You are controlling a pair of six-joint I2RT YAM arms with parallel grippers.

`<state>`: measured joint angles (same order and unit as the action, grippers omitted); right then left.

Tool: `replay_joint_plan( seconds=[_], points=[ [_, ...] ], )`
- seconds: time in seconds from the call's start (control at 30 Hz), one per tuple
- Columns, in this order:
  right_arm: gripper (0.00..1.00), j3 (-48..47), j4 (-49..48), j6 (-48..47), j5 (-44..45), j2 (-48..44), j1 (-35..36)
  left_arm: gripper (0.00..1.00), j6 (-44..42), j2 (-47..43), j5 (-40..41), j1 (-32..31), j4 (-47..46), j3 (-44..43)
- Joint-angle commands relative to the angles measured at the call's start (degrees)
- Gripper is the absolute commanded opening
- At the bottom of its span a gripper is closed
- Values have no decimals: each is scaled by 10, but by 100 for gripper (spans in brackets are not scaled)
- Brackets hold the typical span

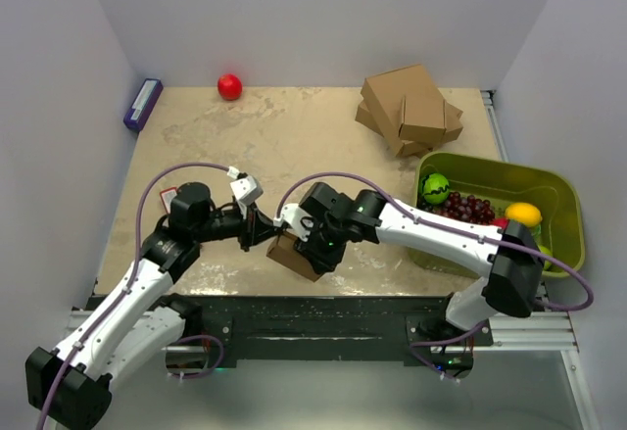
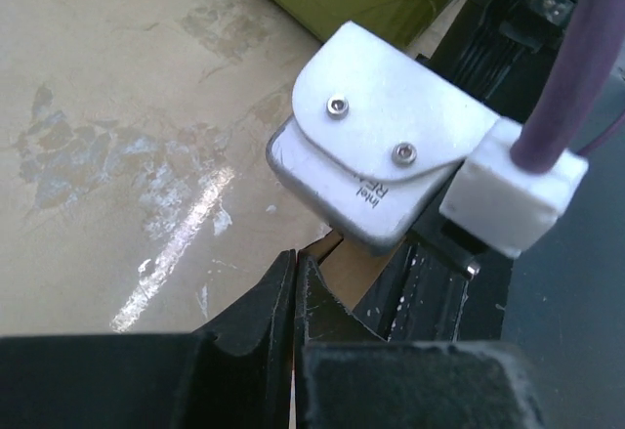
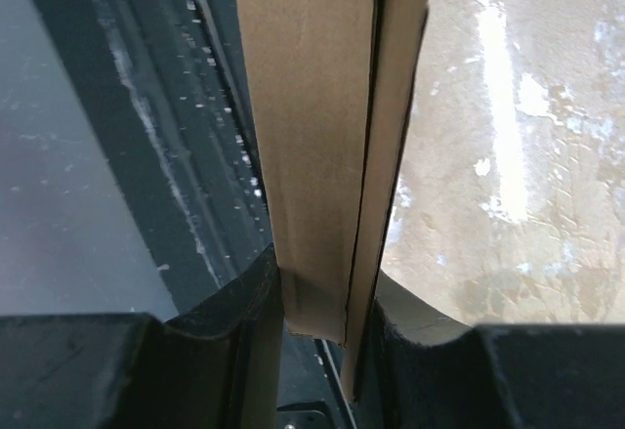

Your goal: Fold the paper box

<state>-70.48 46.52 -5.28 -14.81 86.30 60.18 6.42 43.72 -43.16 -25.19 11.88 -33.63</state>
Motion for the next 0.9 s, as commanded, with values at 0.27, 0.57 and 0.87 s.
replay_joint_plan(
  seconds=[0.27, 0.57, 0.87],
  points=[
    [13, -61, 34, 48, 108, 60, -13, 3, 28, 17, 88, -18, 17, -38],
    [13, -61, 6, 96, 102, 73, -31, 4, 105, 0, 120, -22, -11, -4],
    [13, -53, -6, 86, 97, 73, -45, 4, 170, -16, 145, -22, -45, 38]
  ],
)
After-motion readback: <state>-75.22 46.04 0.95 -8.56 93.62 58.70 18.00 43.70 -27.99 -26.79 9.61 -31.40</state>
